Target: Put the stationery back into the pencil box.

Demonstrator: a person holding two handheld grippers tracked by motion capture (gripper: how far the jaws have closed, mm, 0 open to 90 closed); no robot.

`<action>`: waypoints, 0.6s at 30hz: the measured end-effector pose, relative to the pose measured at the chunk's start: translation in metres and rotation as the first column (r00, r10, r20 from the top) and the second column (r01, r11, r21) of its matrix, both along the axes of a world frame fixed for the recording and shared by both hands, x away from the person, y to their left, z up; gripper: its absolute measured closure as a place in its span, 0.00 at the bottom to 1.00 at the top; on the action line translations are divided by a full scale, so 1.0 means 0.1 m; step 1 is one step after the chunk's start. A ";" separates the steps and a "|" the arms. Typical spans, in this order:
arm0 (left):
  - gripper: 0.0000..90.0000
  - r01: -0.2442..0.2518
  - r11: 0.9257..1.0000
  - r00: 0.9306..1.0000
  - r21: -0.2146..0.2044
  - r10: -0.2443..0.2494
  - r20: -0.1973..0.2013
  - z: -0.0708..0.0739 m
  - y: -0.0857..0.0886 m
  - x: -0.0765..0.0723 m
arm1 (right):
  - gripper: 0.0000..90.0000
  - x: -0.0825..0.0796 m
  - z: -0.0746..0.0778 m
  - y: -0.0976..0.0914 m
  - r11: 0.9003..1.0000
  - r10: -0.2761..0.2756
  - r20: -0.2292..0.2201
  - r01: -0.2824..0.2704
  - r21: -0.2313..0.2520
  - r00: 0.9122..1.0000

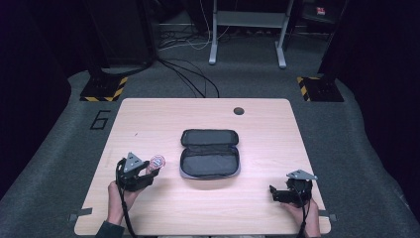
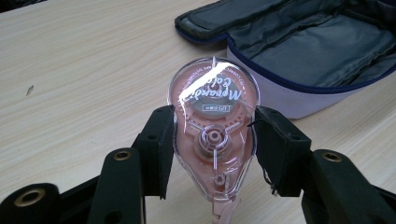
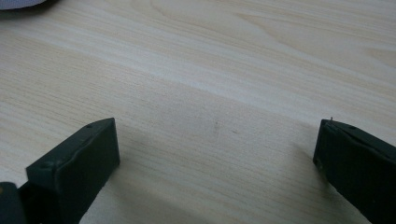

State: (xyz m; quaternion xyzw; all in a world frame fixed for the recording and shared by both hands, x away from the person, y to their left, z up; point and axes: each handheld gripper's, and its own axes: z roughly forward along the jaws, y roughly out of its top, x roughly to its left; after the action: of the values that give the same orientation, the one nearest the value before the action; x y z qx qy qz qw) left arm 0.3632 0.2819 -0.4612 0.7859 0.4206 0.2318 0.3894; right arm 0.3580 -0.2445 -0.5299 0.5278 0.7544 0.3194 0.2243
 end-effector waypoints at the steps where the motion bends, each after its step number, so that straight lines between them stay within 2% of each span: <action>1: 0.56 0.005 1.000 1.000 0.002 -0.005 -0.002 0.01 -0.01 0.00 | 0.00 0.00 0.00 0.00 1.000 0.000 0.000 0.000 0.000 1.000; 14: 0.56 0.046 0.999 0.998 0.019 -0.047 0.028 0.13 -0.20 0.06 | 0.00 0.01 0.00 -0.01 1.000 0.010 0.003 -0.010 -0.001 1.000; 17: 0.56 0.070 0.997 0.997 0.037 -0.071 0.021 0.17 -0.23 0.08 | 0.00 0.01 0.00 -0.01 1.000 0.010 0.003 -0.010 -0.001 1.000; 18: 0.56 0.068 0.997 0.997 0.032 -0.069 0.027 0.16 -0.25 0.08 | 0.00 0.01 0.00 -0.01 1.000 0.010 0.003 -0.010 -0.001 1.000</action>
State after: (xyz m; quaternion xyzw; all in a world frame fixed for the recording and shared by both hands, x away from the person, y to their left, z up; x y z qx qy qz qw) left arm 0.3716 0.2573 -0.4447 0.8026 0.3842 0.2357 0.3908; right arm 0.3585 -0.2454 -0.5299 0.5235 0.7569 0.3209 0.2238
